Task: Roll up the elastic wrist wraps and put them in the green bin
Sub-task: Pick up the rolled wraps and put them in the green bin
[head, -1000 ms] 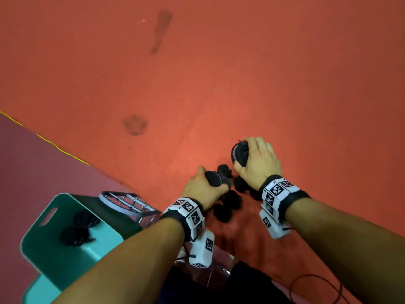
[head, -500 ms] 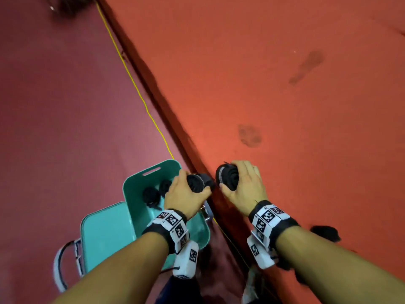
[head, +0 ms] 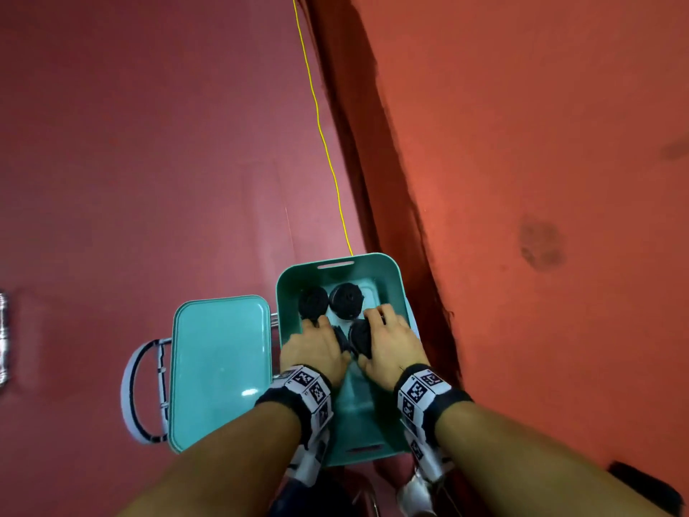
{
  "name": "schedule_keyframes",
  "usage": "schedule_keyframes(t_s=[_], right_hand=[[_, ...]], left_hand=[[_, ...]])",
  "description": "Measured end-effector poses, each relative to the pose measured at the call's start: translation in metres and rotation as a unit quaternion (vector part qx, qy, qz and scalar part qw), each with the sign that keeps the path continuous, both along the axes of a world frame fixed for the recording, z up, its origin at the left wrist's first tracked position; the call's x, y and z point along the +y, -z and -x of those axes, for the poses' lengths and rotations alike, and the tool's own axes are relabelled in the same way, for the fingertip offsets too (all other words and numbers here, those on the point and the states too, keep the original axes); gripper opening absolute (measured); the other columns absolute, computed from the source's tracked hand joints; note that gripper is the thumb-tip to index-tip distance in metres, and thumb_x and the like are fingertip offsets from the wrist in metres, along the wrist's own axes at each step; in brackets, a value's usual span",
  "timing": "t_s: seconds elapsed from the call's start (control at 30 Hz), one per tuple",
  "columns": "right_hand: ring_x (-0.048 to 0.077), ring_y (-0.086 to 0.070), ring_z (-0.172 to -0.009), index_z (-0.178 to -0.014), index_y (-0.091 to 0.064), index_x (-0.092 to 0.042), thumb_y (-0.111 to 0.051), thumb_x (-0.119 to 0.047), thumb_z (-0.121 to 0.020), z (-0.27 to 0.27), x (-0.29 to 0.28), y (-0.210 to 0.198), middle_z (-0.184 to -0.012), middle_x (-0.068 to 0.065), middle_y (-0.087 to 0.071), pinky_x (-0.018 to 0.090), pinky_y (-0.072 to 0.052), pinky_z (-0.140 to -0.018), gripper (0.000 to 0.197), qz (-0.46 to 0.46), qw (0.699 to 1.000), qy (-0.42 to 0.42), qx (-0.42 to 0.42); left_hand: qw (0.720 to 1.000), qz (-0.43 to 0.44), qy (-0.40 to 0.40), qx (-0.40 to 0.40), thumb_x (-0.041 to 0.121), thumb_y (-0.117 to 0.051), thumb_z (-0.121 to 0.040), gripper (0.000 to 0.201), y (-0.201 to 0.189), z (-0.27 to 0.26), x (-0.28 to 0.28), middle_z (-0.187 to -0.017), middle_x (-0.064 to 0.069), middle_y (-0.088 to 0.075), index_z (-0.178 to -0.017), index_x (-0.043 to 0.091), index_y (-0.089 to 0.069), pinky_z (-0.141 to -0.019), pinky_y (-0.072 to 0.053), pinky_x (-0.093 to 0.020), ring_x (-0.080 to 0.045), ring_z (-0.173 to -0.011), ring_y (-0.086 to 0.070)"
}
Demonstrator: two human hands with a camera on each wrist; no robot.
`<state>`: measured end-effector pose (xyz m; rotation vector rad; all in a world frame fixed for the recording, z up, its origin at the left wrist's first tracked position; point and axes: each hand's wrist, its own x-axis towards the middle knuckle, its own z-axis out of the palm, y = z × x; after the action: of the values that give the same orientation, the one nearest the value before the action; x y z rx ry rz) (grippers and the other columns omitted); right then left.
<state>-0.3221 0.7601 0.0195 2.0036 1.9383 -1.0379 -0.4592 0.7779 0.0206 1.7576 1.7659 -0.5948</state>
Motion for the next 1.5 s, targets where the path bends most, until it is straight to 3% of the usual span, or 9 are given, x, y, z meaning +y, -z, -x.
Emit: schedule_keyframes(t_s=[0.13, 0.4, 0.53, 0.63, 0.73, 0.97, 1.13, 1.3, 1.5], right_hand=[[0.030, -0.040, -0.128, -0.133, -0.039, -0.014, -0.067, -0.035, -0.091, 0.004, 0.006, 0.026, -0.135, 0.003, -0.039, 0.043, -0.052, -0.086, 0.054, 0.047, 0.997, -0.027, -0.055], [0.029, -0.041, -0.127, -0.133, -0.039, -0.013, -0.069, -0.042, -0.091, 0.024, 0.012, 0.082, -0.132, 0.004, -0.043, 0.039, -0.052, -0.081, 0.059, 0.063, 0.995, -0.014, -0.082], [0.030, -0.037, -0.130, -0.135, -0.039, -0.014, -0.065, -0.023, -0.095, 0.033, 0.012, 0.103, -0.138, 0.006, -0.039, 0.037, -0.051, -0.089, 0.049, 0.069, 0.996, 0.014, -0.059], [0.028, -0.029, -0.138, -0.142, -0.035, -0.012, -0.060, -0.009, -0.094, 0.036, 0.013, 0.113, -0.145, 0.006, -0.035, 0.037, -0.048, -0.098, 0.054, 0.082, 0.996, 0.022, -0.017], [0.027, -0.025, -0.143, -0.147, -0.031, -0.011, -0.060, -0.007, -0.092, 0.037, 0.014, 0.113, -0.150, 0.007, -0.032, 0.036, -0.044, -0.106, 0.062, 0.091, 0.995, 0.030, 0.000], [0.029, -0.035, -0.134, -0.135, -0.040, -0.010, -0.068, -0.022, -0.091, 0.032, 0.017, 0.066, -0.140, 0.009, -0.037, 0.039, -0.046, -0.096, 0.054, 0.087, 0.996, 0.023, -0.007], [0.035, -0.046, -0.127, -0.134, -0.043, -0.008, -0.059, -0.022, -0.095, 0.008, 0.021, 0.014, -0.135, 0.012, -0.041, 0.045, -0.047, -0.096, 0.043, 0.070, 0.997, 0.027, 0.015], [0.041, -0.058, -0.116, -0.138, -0.045, -0.012, -0.058, -0.020, -0.093, -0.045, 0.006, -0.039, -0.138, 0.011, -0.048, 0.047, -0.049, -0.094, 0.048, 0.010, 0.998, 0.061, 0.018], [0.036, -0.060, -0.115, -0.135, -0.050, -0.015, -0.062, -0.024, -0.091, -0.146, -0.051, -0.087, -0.130, 0.008, -0.058, 0.041, -0.050, -0.095, 0.046, -0.058, 0.984, 0.169, 0.008]], left_hand=[[0.998, 0.016, 0.060, 0.026, 0.048, -0.054, -0.098, 0.056, 0.028, -0.008, 0.001, -0.136, -0.011, -0.049, -0.137, 0.012, -0.038, -0.086, -0.051, -0.040, -0.032, -0.116, -0.061], [0.994, 0.050, 0.073, 0.068, 0.041, -0.057, -0.098, 0.045, 0.073, -0.006, 0.012, -0.127, -0.009, -0.057, -0.131, 0.011, -0.047, -0.077, -0.050, -0.034, -0.027, -0.108, -0.066], [0.993, 0.090, 0.033, 0.063, 0.042, -0.058, -0.097, 0.053, 0.090, -0.001, 0.017, -0.134, -0.013, -0.053, -0.135, 0.009, -0.043, -0.086, -0.052, -0.038, -0.030, -0.116, -0.062], [0.992, 0.119, -0.025, 0.040, 0.038, -0.058, -0.098, 0.058, 0.098, 0.000, 0.021, -0.141, -0.017, -0.046, -0.141, 0.005, -0.036, -0.092, -0.050, -0.042, -0.036, -0.124, -0.057], [0.987, 0.147, -0.056, 0.037, 0.036, -0.059, -0.098, 0.062, 0.101, 0.000, 0.022, -0.143, -0.018, -0.044, -0.144, 0.004, -0.032, -0.096, -0.049, -0.044, -0.038, -0.128, -0.053], [0.988, 0.134, -0.057, 0.046, 0.048, -0.062, -0.094, 0.069, 0.066, -0.007, 0.023, -0.143, -0.015, -0.046, -0.144, 0.009, -0.035, -0.097, -0.047, -0.041, -0.035, -0.129, -0.053], [0.996, 0.083, -0.015, 0.042, 0.048, -0.057, -0.094, 0.062, 0.025, -0.024, 0.032, -0.142, -0.013, -0.048, -0.143, 0.014, -0.040, -0.095, -0.047, -0.041, -0.037, -0.126, -0.055], [0.998, -0.028, 0.057, 0.016, 0.042, -0.054, -0.090, 0.040, -0.026, -0.069, 0.037, -0.119, -0.013, -0.068, -0.121, 0.019, -0.064, -0.084, -0.051, -0.038, -0.039, -0.108, -0.066], [0.981, -0.119, 0.154, -0.024, 0.040, -0.050, -0.091, 0.036, -0.076, -0.155, 0.015, -0.111, -0.017, -0.070, -0.110, 0.014, -0.066, -0.080, -0.049, -0.039, -0.041, -0.102, -0.067]])
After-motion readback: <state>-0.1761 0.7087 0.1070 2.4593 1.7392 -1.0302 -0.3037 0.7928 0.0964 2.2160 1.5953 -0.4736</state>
